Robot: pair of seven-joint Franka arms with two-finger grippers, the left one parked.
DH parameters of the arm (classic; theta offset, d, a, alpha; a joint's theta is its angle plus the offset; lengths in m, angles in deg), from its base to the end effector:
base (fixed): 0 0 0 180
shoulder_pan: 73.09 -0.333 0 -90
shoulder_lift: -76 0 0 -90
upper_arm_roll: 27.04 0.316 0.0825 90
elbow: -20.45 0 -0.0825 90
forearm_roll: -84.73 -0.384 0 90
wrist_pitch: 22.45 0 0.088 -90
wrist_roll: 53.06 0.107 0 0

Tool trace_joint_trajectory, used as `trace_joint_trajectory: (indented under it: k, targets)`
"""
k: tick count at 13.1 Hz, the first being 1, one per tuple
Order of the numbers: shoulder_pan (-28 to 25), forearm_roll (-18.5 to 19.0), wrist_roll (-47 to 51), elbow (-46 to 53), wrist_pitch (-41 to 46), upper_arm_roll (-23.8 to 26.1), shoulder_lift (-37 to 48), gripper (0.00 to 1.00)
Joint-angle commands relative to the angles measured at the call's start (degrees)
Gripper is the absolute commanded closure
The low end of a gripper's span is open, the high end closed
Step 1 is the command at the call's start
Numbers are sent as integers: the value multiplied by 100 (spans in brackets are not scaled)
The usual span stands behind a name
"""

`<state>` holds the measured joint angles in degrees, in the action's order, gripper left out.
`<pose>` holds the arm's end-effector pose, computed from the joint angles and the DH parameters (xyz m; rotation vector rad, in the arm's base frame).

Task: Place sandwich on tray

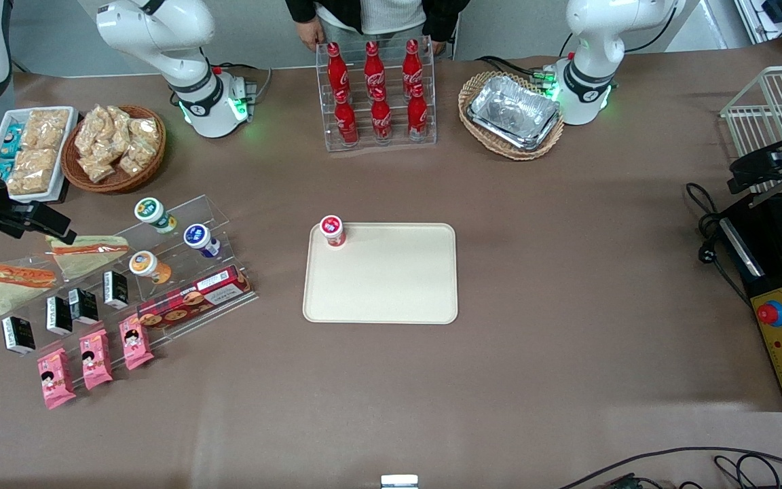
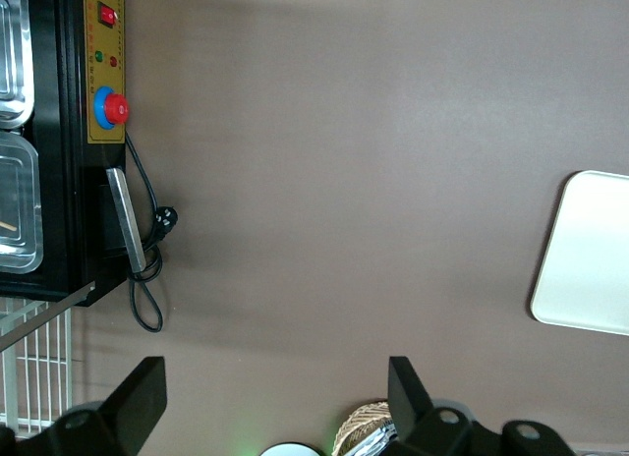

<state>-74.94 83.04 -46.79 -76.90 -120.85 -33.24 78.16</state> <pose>0.5529 -0.0403 0.5973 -3.0923 0.2929 -0.0858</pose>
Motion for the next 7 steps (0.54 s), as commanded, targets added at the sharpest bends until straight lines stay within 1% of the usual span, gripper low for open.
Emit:
trace_joint_trajectory:
  k: [1, 7]
  targets:
    - [18, -16, -177, 50, 40, -13, 13, 0]
    - [-8, -68, -117, 76, 6, -13, -31, 0]
